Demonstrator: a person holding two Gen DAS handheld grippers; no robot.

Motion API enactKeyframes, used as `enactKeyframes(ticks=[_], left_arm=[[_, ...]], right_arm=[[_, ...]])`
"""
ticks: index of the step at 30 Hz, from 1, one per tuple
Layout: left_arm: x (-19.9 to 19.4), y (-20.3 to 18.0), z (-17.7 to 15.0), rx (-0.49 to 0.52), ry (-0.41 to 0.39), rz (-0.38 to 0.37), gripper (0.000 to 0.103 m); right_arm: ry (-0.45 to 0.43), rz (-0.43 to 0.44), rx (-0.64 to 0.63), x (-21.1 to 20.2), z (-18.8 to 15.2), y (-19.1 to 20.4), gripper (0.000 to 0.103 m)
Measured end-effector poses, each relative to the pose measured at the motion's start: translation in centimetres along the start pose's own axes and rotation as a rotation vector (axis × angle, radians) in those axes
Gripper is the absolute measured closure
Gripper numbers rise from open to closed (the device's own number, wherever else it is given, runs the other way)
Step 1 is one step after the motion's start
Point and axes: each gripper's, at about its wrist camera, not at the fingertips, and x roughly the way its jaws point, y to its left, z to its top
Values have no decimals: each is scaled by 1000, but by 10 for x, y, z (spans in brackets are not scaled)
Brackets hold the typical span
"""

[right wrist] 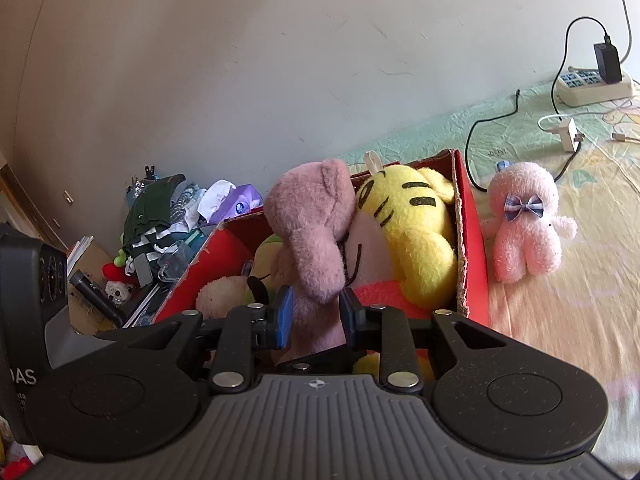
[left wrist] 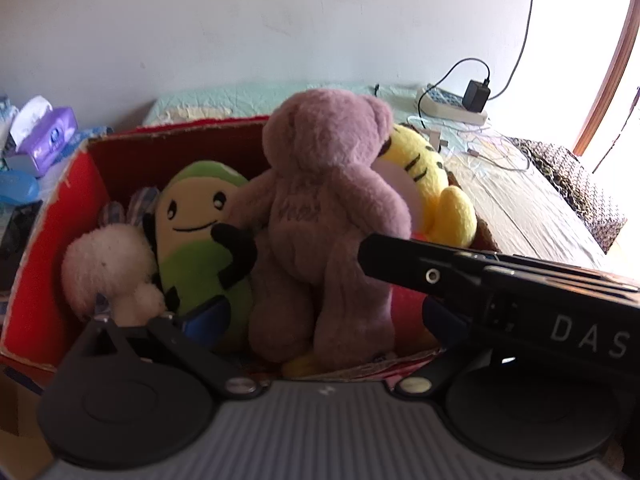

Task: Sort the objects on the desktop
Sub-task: 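Press the pink teddy bear down into the box with the right tool, then open the right tool, release the teddy and move to the white bunny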

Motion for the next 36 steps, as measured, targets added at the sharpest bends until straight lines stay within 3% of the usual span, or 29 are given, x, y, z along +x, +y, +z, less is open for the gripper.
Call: enactKeyframes(ticks=[4,14,21,27,31,36], left_arm=[[-4,-3,-6,11,-49,23,1],[-7,-7,-7,-4,-66,69,1],[-19,-23,-12,0,-110,152,1],[-36,-39,-8,-25,-140,182,1],[-45,-52,5,-78,-176,146,1],[-47,-89,17,-36,-218,83,1]], right_arm=[[-21,12,-14,-2,-3,0,76],[-13,83,-25,-4,-2,-5,76],[21,208,2,-13,2,-18,72],[-45,354,10,-42,15,-33,72],[-75,378,51,-55,23,-54,72],[-141,405,204,-73,36,-99,72]])
